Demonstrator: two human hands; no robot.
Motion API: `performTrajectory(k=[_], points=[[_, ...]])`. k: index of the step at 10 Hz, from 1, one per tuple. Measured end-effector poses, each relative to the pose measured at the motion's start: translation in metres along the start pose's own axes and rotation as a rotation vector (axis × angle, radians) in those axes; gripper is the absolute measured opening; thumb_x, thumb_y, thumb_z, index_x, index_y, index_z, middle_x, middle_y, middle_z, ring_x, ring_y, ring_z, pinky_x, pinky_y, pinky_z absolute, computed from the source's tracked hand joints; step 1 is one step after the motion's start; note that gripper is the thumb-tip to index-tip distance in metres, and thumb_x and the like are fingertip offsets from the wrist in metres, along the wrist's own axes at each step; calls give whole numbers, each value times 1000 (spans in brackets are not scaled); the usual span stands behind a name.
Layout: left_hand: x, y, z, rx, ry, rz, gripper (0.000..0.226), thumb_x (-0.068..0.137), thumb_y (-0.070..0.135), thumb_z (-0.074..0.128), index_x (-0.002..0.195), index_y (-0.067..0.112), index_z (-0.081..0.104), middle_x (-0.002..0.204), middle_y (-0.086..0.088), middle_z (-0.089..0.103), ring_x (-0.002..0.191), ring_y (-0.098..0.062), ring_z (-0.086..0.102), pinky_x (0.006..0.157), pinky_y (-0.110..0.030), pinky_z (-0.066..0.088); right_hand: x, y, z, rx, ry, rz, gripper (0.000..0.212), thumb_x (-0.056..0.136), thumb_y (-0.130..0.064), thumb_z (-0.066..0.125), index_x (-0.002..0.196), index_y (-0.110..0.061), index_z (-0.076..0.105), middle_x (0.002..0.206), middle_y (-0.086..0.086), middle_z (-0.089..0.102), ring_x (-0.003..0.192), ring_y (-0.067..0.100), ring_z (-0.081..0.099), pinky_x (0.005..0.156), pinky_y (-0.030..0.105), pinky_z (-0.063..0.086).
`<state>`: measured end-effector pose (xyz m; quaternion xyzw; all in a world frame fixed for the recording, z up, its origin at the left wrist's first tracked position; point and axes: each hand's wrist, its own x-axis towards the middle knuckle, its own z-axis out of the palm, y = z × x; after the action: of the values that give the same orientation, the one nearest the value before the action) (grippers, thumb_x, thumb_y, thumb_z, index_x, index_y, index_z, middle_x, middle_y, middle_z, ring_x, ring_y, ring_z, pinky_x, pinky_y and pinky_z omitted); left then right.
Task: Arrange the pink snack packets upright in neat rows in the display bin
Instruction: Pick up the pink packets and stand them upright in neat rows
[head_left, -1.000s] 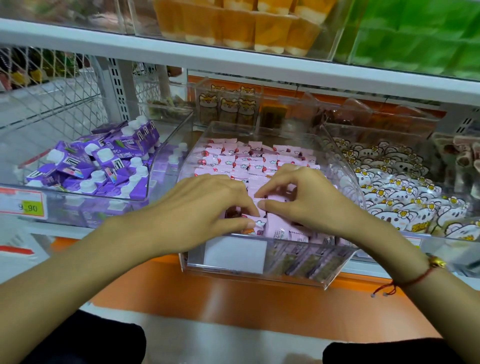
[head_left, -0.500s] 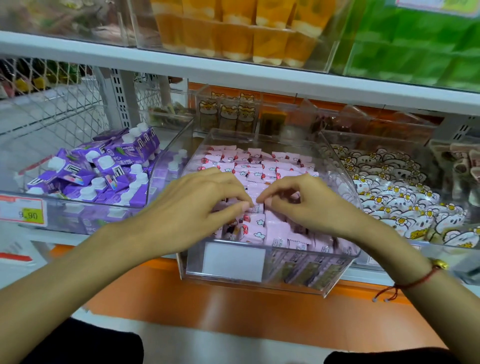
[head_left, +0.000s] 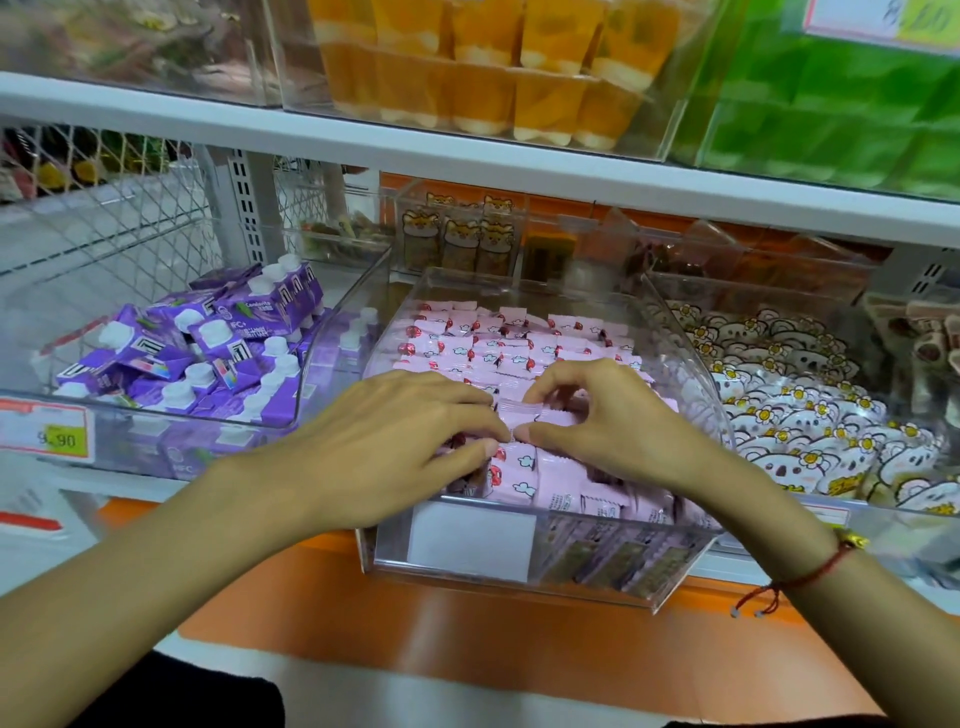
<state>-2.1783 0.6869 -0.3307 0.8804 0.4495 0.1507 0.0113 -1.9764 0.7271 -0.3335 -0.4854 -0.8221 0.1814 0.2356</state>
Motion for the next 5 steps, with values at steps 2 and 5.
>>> performTrajectory(k=[2, 5], points=[[2, -1, 6, 52, -26, 15, 41, 99, 43, 29, 132, 34, 51, 143, 16, 41, 130, -2, 33, 94, -14, 18, 0, -4, -4, 395, 55, 57, 4, 84, -15, 69, 80, -14, 68, 70, -8, 65, 63, 4, 59, 66, 16, 47], [1, 0, 1, -146, 288, -130, 27, 87, 56, 48, 110, 43, 51, 106, 20, 59, 93, -4, 55, 72, -28, 45, -4, -20, -21, 923, 701, 191, 3, 93, -12, 57, 93, -10, 59, 93, 8, 67, 83, 14, 62, 74, 19, 54]])
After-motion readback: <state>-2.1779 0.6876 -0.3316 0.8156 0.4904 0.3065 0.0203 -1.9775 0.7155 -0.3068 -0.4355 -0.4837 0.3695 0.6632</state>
